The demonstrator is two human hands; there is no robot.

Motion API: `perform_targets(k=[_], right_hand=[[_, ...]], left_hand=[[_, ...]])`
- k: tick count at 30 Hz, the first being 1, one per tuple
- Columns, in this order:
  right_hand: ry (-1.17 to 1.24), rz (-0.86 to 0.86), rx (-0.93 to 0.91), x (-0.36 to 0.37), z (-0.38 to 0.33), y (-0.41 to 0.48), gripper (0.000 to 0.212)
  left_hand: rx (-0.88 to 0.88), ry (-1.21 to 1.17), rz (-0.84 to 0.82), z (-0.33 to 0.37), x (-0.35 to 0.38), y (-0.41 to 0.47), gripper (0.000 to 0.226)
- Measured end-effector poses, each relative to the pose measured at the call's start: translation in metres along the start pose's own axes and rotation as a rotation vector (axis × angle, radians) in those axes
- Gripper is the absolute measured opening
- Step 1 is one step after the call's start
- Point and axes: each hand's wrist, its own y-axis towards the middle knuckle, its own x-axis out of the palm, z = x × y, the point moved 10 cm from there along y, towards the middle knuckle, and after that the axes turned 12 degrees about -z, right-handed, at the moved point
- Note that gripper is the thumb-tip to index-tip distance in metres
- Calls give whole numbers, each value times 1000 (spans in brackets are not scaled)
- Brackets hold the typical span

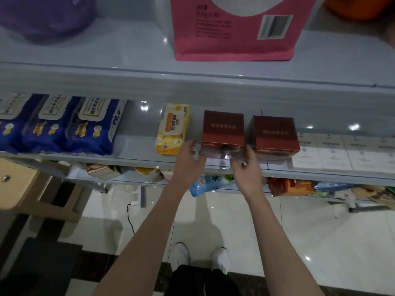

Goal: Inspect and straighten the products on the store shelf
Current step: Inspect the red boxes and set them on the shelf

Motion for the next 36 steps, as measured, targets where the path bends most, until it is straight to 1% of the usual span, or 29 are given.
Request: perform_targets(k=[2, 5, 9, 14, 18, 19, 22, 26, 29, 32, 36], right_hand=[[5, -22, 30, 4, 1, 10, 68], [9, -51, 42, 7, 2, 18, 60], [9, -48, -25, 4, -3, 18, 50], [34, -51, -139, -3, -21, 3, 48], [95, -46, -192, -8, -37, -20, 43], [133, -47, -198, -9, -41, -28, 46], [251, -99, -224, -9, -51, -51, 46], [407, -144, -233, -14, -67, -84, 41], [437, -148, -269, -19, -77, -107, 44], [451, -130, -302, -27, -82, -126, 38], [467, -124, -334, -32, -83, -142, 39]], left_hand=[[-16, 1, -34, -2, 8, 14, 56], [-15, 5, -68, -4, 17, 22, 48], [66, 12, -47, 6, 17, 18, 40], [185, 9, 29, 16, 7, 0, 45], [200, -92, 38, 22, 0, -26, 47], [195, -121, 45, 23, -2, -33, 48], [202, -213, 67, 29, -9, -58, 58], [252, -290, 71, 47, -12, -92, 53], [271, -328, 85, 56, -16, -114, 51], [299, -355, 92, 63, -21, -133, 51], [377, -311, 91, 80, -23, -156, 48]])
